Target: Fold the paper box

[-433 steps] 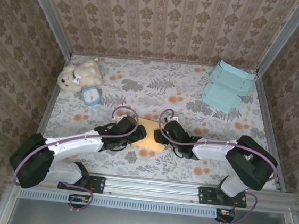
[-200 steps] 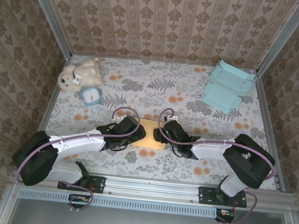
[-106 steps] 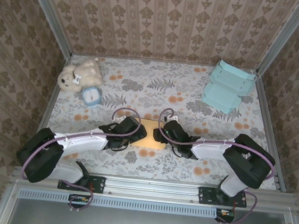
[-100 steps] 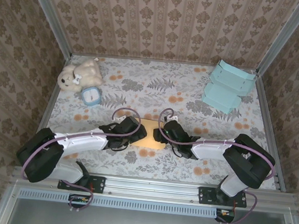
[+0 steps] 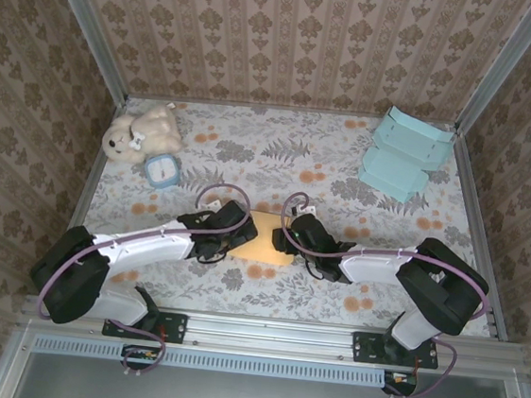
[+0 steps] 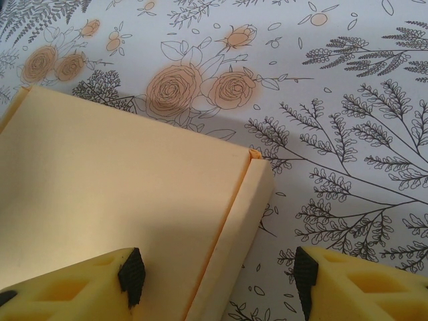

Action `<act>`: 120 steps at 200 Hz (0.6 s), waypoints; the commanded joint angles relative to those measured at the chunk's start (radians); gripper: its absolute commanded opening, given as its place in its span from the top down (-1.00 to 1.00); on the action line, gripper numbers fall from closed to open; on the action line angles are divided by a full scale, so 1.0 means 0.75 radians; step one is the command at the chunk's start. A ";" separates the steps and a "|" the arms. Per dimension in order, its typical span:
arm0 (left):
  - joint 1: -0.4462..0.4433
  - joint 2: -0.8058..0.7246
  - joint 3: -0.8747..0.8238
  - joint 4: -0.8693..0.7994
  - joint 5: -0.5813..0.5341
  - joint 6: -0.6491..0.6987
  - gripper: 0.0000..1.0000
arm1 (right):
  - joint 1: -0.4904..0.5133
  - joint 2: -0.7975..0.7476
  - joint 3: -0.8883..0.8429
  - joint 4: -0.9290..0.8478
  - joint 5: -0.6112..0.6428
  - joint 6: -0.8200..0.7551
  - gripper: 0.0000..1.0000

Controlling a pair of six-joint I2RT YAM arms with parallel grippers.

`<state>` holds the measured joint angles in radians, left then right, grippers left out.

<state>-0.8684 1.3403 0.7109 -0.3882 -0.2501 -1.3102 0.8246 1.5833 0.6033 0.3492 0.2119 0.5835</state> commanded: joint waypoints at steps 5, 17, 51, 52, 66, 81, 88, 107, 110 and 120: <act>0.020 -0.022 0.087 -0.177 -0.037 -0.092 -1.00 | 0.011 0.026 -0.009 -0.112 -0.021 -0.013 -0.28; 0.023 -0.030 0.124 -0.259 -0.062 -0.158 -1.00 | 0.010 0.028 -0.009 -0.115 -0.025 -0.013 -0.28; 0.030 -0.066 0.123 -0.245 -0.050 -0.313 -1.00 | 0.011 0.024 -0.009 -0.121 -0.022 -0.013 -0.28; 0.031 -0.068 0.121 -0.241 -0.048 -0.319 -1.00 | 0.010 0.025 -0.009 -0.120 -0.021 -0.013 -0.28; 0.033 -0.086 0.083 -0.162 -0.013 -0.394 -1.00 | 0.011 0.024 -0.005 -0.122 -0.022 -0.015 -0.28; 0.033 -0.101 0.057 -0.101 0.013 -0.445 -1.00 | 0.009 0.022 -0.005 -0.127 -0.023 -0.017 -0.28; 0.033 -0.105 0.053 -0.089 0.019 -0.461 -1.00 | 0.011 0.022 -0.005 -0.129 -0.024 -0.017 -0.28; 0.033 -0.105 0.060 -0.090 0.022 -0.483 -1.00 | 0.010 0.017 -0.005 -0.134 -0.023 -0.021 -0.28; 0.033 -0.104 0.063 -0.093 0.021 -0.486 -1.00 | 0.009 0.017 -0.005 -0.134 -0.023 -0.022 -0.28; 0.034 -0.097 0.068 -0.095 0.023 -0.493 -1.00 | 0.010 0.016 -0.005 -0.133 -0.023 -0.023 -0.28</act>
<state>-0.8482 1.2808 0.7631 -0.4683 -0.2447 -1.6016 0.8246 1.5833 0.6033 0.3485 0.2119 0.5823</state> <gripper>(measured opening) 0.999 0.638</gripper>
